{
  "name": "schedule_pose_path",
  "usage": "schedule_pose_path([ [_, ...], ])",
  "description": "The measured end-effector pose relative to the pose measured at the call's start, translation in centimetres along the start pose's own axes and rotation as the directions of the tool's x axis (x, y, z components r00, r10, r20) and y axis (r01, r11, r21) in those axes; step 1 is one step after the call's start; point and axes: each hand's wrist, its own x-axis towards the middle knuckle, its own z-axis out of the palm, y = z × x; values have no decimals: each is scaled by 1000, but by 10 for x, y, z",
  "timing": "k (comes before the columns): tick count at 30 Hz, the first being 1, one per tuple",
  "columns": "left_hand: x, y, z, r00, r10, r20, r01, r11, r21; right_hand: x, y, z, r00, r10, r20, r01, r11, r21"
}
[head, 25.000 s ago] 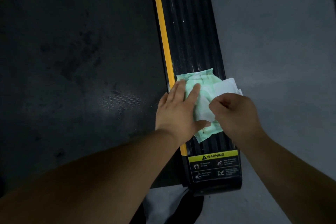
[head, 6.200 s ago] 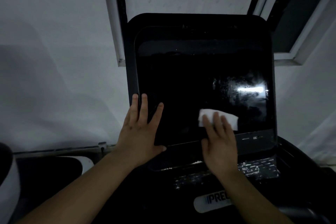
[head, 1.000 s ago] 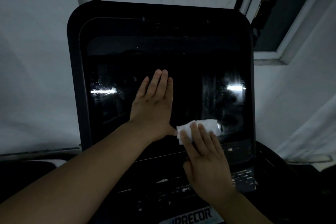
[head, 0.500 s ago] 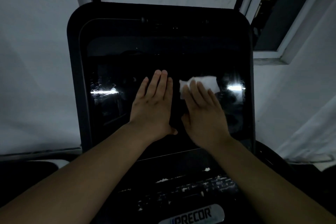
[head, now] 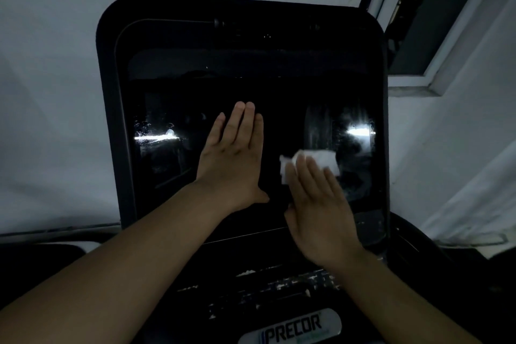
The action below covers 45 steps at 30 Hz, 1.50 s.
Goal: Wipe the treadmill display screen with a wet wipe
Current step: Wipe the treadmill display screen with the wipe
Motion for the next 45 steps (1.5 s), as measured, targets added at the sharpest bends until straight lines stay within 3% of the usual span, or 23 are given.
schedule_pose_path([
  [9, -1, 2, 0, 1000, -9, -14, 9, 1000, -3, 80, 28, -32, 999, 45, -30, -46, 998, -33],
  [19, 0, 8, 7, 995, -45, -86, 44, 999, -13, -32, 9, 14, 999, 33, 17, -33, 999, 18],
  [27, 12, 28, 4, 990, 27, -135, -22, 999, 35, -54, 5, 18, 998, 35, 55, -36, 999, 12],
  [39, 15, 30, 3, 997, 22, -70, -17, 998, 63, 87, 50, -35, 996, 77, -46, -78, 996, -34],
  [45, 14, 29, 5, 997, 24, -79, -20, 999, 44, 80, 49, -35, 996, 82, -41, -82, 997, -9],
])
